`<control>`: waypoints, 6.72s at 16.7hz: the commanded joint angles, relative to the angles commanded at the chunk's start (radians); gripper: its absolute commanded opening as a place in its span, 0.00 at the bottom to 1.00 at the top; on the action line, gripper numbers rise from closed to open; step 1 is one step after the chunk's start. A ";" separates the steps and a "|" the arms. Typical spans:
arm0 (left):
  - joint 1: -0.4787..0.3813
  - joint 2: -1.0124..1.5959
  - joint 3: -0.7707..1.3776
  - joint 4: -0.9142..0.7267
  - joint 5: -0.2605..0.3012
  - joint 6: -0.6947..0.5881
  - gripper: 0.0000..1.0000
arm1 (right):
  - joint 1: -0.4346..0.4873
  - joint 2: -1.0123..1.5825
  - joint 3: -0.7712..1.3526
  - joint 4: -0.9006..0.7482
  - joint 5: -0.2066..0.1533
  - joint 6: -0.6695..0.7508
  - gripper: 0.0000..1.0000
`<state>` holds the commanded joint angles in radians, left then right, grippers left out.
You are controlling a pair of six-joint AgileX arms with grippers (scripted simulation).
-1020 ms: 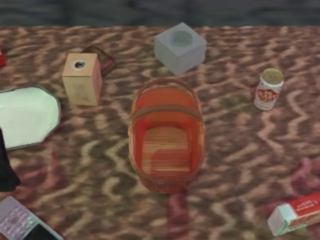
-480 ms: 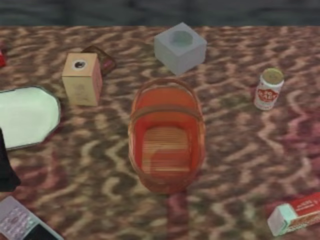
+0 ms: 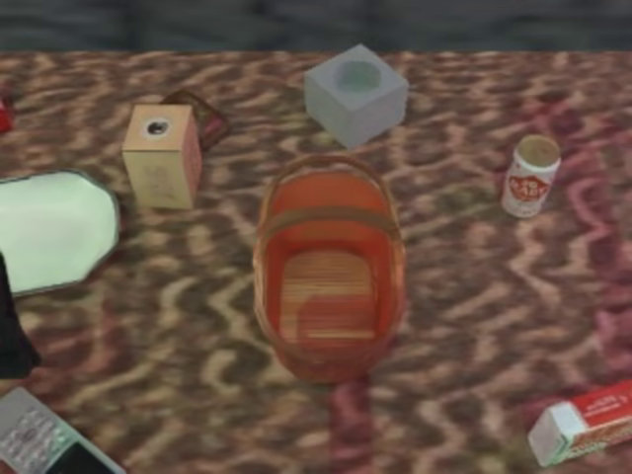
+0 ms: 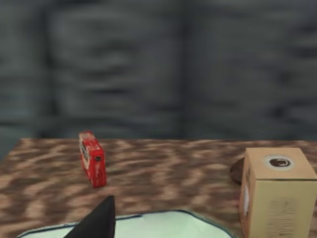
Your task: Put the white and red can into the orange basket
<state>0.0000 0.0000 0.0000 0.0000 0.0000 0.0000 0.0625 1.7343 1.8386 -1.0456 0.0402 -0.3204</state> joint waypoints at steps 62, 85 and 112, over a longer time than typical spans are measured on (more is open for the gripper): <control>0.000 0.000 0.000 0.000 0.000 0.000 1.00 | 0.162 0.764 0.247 0.167 -0.242 -0.128 0.00; 0.000 0.000 0.000 0.000 0.000 0.000 1.00 | 0.281 0.307 -0.636 1.913 -1.143 0.353 0.00; 0.000 0.000 0.000 0.000 0.000 0.000 1.00 | 0.285 0.576 -0.696 2.235 -1.139 0.348 0.75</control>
<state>0.0000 0.0000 0.0000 0.0000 0.0000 0.0000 0.3479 2.3107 1.1425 1.1894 -1.0991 0.0277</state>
